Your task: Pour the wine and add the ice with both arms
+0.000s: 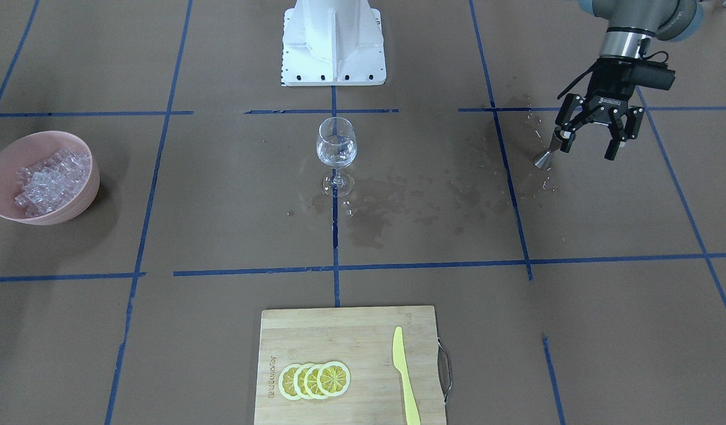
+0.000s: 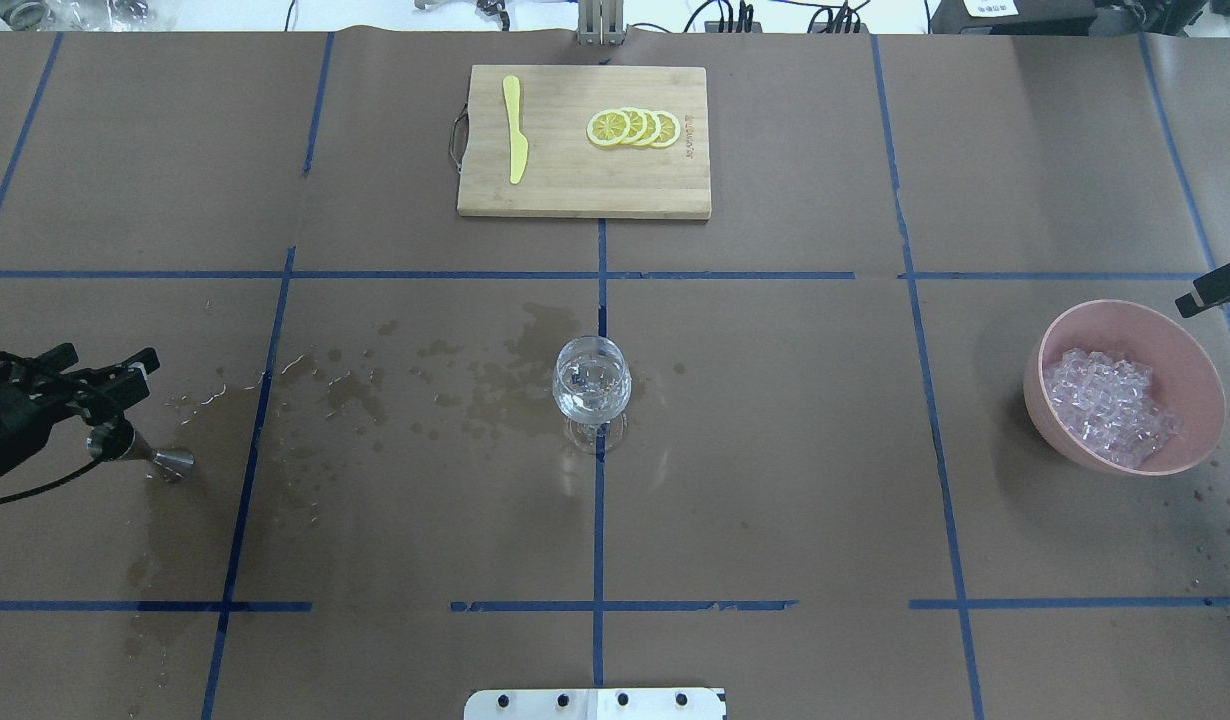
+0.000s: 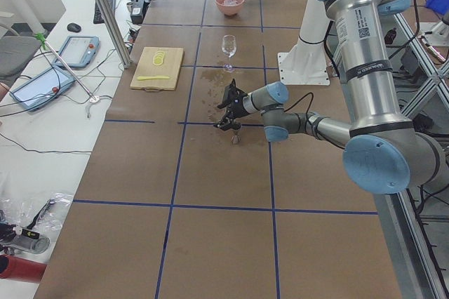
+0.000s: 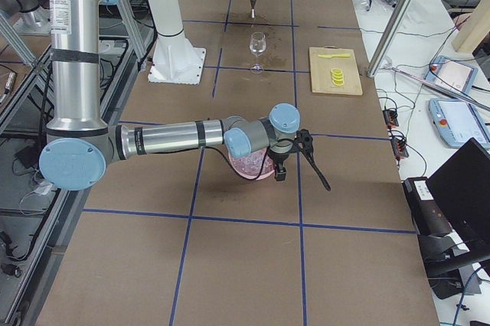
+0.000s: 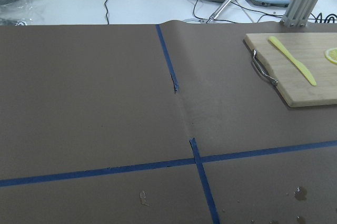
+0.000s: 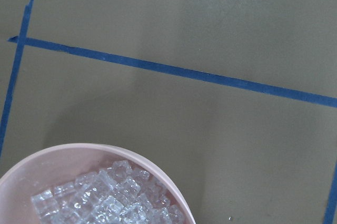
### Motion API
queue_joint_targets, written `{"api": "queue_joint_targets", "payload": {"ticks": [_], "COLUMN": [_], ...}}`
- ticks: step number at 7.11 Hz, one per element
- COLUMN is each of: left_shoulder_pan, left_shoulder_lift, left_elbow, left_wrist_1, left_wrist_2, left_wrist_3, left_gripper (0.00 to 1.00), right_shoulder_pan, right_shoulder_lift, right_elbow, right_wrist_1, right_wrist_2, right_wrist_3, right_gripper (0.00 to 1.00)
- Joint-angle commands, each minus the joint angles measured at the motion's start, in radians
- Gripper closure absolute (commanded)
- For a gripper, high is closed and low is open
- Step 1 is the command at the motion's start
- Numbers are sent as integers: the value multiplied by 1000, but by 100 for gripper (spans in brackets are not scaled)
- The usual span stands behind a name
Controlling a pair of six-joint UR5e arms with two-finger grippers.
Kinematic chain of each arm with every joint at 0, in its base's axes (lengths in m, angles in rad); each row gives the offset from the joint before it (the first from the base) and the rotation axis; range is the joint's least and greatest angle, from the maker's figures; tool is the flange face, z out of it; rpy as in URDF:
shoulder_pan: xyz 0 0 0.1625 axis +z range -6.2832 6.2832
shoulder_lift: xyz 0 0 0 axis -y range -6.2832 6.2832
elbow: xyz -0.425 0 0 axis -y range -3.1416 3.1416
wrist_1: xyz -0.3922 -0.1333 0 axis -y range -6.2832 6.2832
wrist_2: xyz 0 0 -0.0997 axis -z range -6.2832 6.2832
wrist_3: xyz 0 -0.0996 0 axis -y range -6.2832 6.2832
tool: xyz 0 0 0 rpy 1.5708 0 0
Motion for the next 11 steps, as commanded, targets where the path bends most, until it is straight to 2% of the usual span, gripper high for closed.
{"api": "queue_joint_targets", "payload": {"ticks": [1,2,6,9,11], "left_shoulder_pan": [163,189,338,364,374], "left_shoulder_lift": [41,88,90,76,32], "left_elbow": [0,2,13,81,114], "left_wrist_1": [-1,-1,1,2,2], "left_wrist_2": [284,341,478,521,538], "left_wrist_3": [-53,-53,-165,-167,-167], "left_gripper": [0,0,0,0,0], "right_shoulder_pan": [0,0,0,0,0], "right_shoulder_lift": [0,0,1,0,0], "right_elbow": [1,1,-4,-5,-7], "right_wrist_1": [0,0,0,-2,-2], "right_wrist_2": [0,3,0,2,0], "right_wrist_3": [-1,-1,-5,-5,-7], "right_gripper": [0,0,0,0,0]}}
